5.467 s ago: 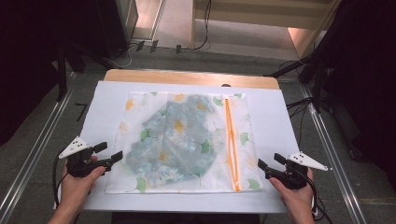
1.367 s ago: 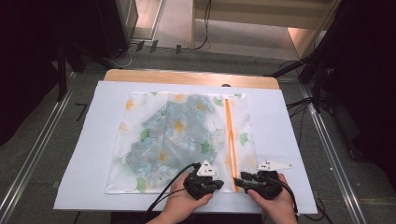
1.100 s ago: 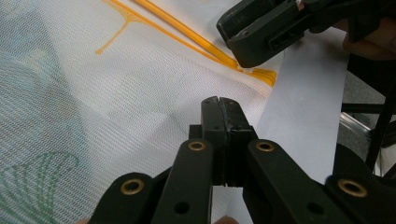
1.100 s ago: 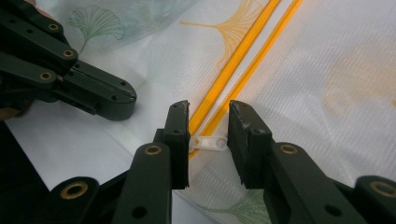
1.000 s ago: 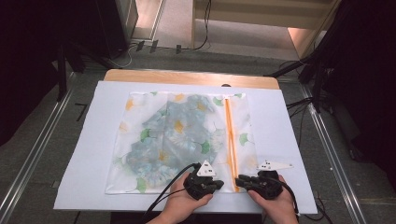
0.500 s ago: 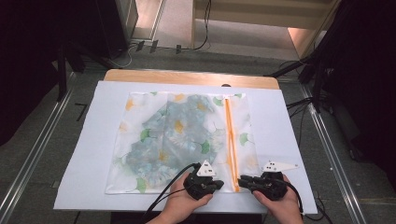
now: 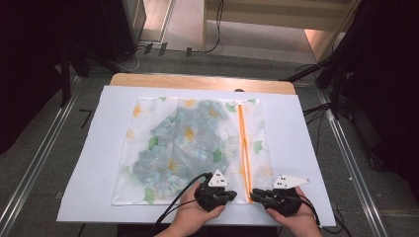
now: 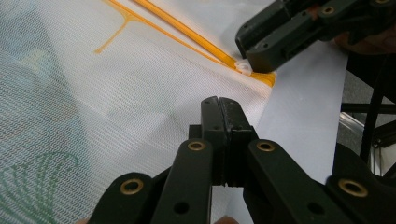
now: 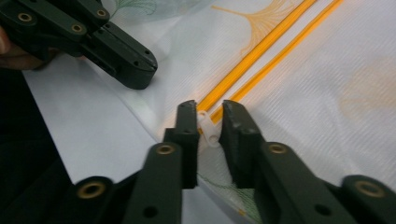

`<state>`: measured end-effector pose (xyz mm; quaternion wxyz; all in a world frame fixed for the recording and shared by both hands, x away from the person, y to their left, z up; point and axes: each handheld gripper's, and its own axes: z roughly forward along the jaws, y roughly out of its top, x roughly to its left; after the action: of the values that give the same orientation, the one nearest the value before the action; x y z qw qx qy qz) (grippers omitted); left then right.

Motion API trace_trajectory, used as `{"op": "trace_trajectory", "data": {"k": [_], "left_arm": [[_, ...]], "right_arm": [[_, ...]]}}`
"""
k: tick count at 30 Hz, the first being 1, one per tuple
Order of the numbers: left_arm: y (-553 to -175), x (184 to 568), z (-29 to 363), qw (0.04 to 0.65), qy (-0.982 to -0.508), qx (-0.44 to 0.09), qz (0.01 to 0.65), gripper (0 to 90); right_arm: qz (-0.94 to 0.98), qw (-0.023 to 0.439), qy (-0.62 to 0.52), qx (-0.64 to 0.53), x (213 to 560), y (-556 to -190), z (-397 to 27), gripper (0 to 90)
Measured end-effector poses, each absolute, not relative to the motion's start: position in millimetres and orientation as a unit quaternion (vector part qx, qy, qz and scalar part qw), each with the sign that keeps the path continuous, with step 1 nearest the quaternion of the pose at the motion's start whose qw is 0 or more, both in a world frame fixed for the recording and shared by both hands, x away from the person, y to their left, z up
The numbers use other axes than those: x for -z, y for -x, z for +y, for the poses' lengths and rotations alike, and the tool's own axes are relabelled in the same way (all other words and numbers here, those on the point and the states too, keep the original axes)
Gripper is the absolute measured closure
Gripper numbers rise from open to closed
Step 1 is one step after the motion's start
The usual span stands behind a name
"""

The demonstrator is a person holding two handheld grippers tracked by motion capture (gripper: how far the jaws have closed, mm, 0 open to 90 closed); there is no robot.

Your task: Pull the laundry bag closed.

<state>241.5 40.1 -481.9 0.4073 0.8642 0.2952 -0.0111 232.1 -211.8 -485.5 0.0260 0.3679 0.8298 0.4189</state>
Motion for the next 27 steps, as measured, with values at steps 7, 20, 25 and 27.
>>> {"op": "trace_trajectory", "data": {"k": [7, 20, 25, 27], "left_arm": [[-241, 482, 40, 0.408, -0.864, 0.01, 0.295, 90.0], [-241, 482, 40, 0.408, -0.864, 0.01, 0.295, 90.0], [-241, 482, 40, 0.407, -0.864, 0.01, 0.295, 90.0], [-241, 482, 40, 0.408, -0.864, 0.009, 0.295, 90.0]], "right_arm": [[0.831, 0.032, -0.38, -0.405, 480, -232, -210, 85.1], [0.815, 0.031, -0.383, -0.434, 475, -231, -213, 90.0], [0.774, 0.012, -0.464, -0.431, 476, -237, -210, 80.9], [0.77, 0.014, -0.474, -0.427, 475, -237, -206, 80.6]]}}
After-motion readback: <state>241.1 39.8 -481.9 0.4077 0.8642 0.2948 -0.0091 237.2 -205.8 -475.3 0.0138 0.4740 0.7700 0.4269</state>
